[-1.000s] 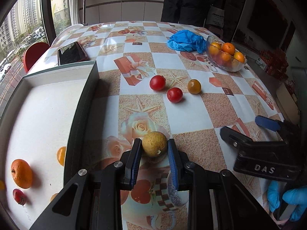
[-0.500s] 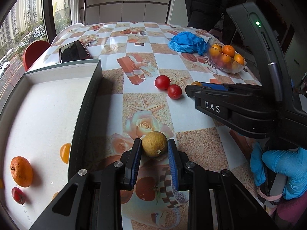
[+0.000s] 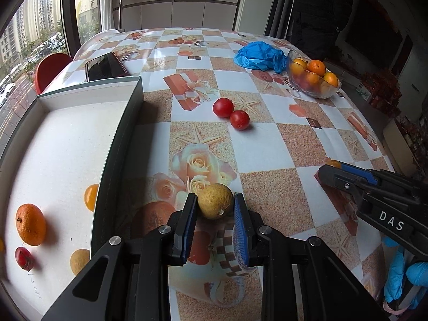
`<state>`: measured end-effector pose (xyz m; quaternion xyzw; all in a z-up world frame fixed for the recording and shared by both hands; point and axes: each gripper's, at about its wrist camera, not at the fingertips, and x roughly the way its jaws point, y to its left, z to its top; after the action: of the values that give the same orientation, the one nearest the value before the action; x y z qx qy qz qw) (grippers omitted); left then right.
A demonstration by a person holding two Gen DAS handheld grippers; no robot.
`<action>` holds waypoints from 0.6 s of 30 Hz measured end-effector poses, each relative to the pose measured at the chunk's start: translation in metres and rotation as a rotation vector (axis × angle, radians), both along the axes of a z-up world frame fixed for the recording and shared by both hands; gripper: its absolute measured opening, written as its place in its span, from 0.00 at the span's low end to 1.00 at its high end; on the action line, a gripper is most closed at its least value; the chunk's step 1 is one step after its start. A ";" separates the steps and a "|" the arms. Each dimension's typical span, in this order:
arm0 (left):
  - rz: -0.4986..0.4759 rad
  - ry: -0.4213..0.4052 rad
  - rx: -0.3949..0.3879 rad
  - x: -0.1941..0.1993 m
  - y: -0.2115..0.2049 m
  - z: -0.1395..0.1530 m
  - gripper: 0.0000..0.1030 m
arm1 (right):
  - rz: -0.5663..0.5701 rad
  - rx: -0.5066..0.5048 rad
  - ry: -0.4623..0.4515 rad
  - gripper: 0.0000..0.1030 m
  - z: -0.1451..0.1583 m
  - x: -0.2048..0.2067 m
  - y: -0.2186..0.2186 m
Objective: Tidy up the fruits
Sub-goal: 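Grasp a yellow tomato with the right tool while the left tool holds the yellow-brown fruit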
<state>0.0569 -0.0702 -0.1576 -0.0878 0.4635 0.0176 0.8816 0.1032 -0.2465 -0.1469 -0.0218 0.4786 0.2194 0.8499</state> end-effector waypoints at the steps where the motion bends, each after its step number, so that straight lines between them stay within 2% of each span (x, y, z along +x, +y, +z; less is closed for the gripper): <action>1: 0.001 0.002 -0.007 -0.002 0.000 0.000 0.28 | -0.005 0.003 0.004 0.23 0.000 -0.003 -0.003; 9: -0.006 -0.015 -0.024 -0.020 -0.002 0.009 0.28 | -0.009 0.019 0.003 0.23 0.005 -0.019 -0.014; 18: -0.001 -0.062 -0.035 -0.037 0.008 0.029 0.28 | 0.031 0.019 -0.010 0.23 0.018 -0.031 0.000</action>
<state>0.0202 -0.0623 -0.1285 -0.1033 0.4363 0.0062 0.8938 0.0721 -0.2462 -0.1291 -0.0220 0.4720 0.2369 0.8489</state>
